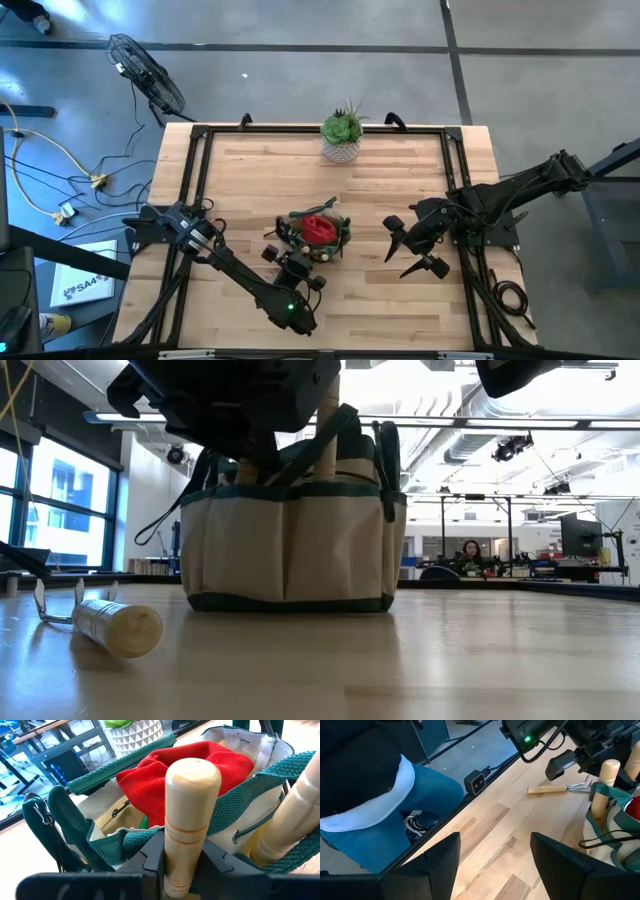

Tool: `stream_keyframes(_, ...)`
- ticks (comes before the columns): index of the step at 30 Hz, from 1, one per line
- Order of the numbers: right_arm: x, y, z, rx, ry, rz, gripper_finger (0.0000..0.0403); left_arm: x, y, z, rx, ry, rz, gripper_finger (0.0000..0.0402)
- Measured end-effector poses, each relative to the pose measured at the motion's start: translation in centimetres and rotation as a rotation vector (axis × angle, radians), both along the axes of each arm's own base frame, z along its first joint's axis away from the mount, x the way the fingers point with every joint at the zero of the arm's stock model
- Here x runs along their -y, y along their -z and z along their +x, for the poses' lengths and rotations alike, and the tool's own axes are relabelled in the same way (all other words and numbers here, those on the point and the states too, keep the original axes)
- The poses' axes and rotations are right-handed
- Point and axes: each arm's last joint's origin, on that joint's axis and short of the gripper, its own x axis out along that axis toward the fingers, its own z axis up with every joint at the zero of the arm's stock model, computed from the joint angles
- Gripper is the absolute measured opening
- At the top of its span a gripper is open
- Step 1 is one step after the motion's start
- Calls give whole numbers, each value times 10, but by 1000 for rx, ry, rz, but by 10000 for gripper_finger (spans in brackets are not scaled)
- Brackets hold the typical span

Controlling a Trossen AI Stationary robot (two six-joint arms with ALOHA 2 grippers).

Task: Pick & Place Garden tools in Gardening bag
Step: Put the light brown trowel into the white gardening bag

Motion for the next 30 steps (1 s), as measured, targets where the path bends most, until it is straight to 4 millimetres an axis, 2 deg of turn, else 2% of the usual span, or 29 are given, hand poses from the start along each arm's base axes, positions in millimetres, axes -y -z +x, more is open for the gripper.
stream_keyframes(2,0,0,0,0,0,0,233,0,0,0,5,6,11,72)
stream_keyframes(8,0,0,0,0,1,0,233,0,0,1,13,12,18,142)
stream_keyframes(12,0,0,0,1,1,-1,233,2,-6,3,20,28,27,169)
stream_keyframes(30,0,0,0,6,1,-7,233,9,-50,20,-103,175,149,179)
